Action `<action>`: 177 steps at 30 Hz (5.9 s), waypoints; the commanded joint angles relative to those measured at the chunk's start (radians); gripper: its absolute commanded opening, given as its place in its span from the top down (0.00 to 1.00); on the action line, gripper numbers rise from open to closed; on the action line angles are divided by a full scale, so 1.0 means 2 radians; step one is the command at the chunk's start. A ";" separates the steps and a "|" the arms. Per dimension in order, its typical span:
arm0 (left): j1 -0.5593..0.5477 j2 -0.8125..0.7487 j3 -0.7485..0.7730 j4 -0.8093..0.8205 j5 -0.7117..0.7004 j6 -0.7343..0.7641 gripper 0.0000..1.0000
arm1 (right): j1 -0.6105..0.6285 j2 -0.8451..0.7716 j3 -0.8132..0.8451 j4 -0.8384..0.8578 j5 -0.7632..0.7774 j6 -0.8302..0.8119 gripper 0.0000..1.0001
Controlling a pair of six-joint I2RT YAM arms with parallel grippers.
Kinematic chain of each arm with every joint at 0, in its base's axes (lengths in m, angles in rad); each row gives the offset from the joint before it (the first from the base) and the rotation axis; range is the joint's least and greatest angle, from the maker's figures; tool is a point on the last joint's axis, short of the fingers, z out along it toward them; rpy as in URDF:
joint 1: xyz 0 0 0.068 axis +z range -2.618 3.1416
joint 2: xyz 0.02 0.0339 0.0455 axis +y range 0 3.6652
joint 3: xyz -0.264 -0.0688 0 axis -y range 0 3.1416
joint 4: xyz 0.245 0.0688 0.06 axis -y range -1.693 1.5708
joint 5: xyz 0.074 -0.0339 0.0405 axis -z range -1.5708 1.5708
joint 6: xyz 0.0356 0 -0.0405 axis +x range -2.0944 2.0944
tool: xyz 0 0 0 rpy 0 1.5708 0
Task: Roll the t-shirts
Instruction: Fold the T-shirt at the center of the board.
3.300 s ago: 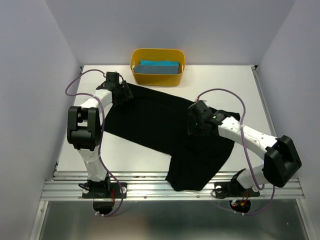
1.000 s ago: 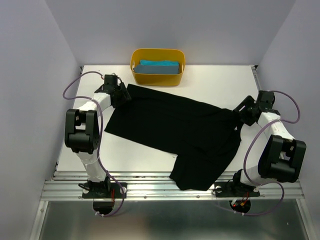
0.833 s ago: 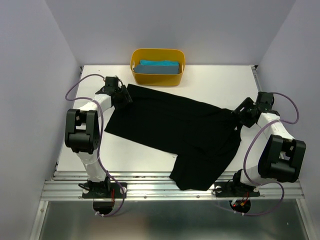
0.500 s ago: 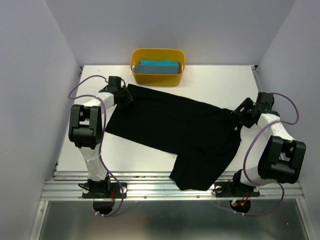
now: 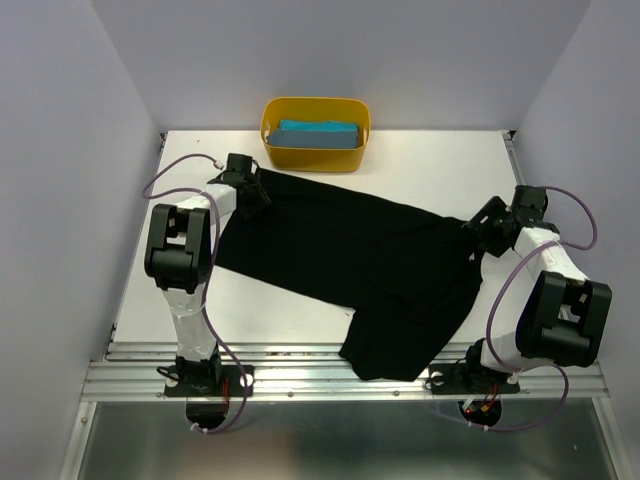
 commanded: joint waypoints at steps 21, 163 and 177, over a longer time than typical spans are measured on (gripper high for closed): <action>-0.022 -0.006 0.053 -0.020 -0.085 -0.005 1.00 | -0.003 0.008 -0.005 0.004 0.004 -0.012 0.28; 0.023 -0.226 -0.271 -0.092 -0.043 -0.021 0.90 | 0.223 -0.113 -0.027 -0.197 0.052 0.053 0.00; 0.023 -0.241 -0.245 -0.090 -0.061 0.000 1.00 | 0.268 -0.193 -0.025 -0.289 0.138 0.128 0.01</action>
